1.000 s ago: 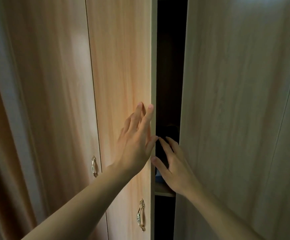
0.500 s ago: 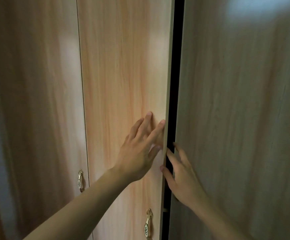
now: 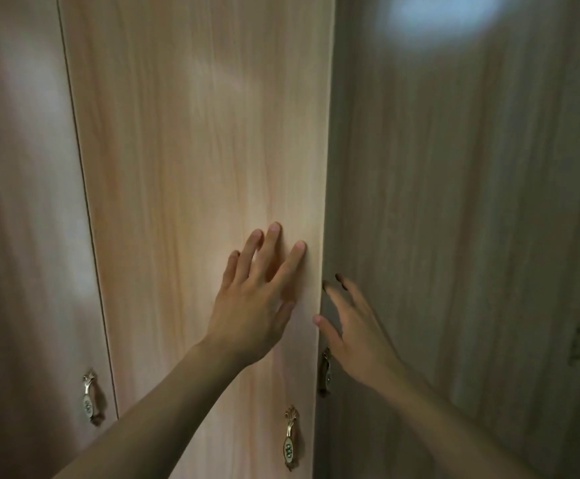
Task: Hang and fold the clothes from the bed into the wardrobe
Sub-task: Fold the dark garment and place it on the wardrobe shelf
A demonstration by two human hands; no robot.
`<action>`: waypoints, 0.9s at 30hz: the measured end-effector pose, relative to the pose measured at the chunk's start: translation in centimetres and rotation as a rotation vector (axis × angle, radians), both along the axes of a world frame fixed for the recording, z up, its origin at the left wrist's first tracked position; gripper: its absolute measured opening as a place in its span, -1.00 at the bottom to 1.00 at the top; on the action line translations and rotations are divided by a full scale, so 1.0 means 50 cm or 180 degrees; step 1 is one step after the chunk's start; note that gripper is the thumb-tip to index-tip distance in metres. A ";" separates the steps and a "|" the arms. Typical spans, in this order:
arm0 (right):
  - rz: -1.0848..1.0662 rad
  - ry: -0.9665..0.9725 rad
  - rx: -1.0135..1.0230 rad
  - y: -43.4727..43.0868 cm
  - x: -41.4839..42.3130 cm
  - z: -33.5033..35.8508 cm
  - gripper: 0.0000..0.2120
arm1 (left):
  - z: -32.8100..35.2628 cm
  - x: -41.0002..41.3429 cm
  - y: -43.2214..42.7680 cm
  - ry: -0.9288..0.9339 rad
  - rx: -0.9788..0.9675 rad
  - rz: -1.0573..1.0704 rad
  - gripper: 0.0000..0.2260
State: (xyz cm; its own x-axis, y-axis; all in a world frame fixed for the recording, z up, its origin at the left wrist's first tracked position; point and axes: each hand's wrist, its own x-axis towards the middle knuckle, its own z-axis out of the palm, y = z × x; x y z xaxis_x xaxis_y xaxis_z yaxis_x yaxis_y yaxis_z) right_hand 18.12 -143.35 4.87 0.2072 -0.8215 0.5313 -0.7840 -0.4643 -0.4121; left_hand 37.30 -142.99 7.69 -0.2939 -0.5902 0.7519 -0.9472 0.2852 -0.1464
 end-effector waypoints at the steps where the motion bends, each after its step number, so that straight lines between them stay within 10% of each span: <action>1: 0.0009 -0.0016 -0.0023 -0.005 -0.001 0.002 -0.41 | 0.000 0.001 -0.007 -0.0030 -0.0015 0.0020 -0.24; 15: -0.0466 0.0085 -0.0311 -0.124 -0.057 0.022 0.07 | -0.004 -0.024 -0.086 -0.0132 -0.0066 0.0363 0.02; 27: -0.0449 0.0460 -0.0693 -0.228 -0.090 0.031 -0.02 | -0.006 -0.043 -0.153 -0.0137 -0.0028 0.0685 0.07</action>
State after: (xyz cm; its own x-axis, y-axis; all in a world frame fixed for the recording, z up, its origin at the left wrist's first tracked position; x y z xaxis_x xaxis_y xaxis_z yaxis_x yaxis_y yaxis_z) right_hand 13.64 -154.77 6.42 0.1854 -0.7175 0.6714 -0.8903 -0.4119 -0.1943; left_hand 35.16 -150.61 7.37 -0.1939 -0.6362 0.7468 -0.9789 0.0756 -0.1897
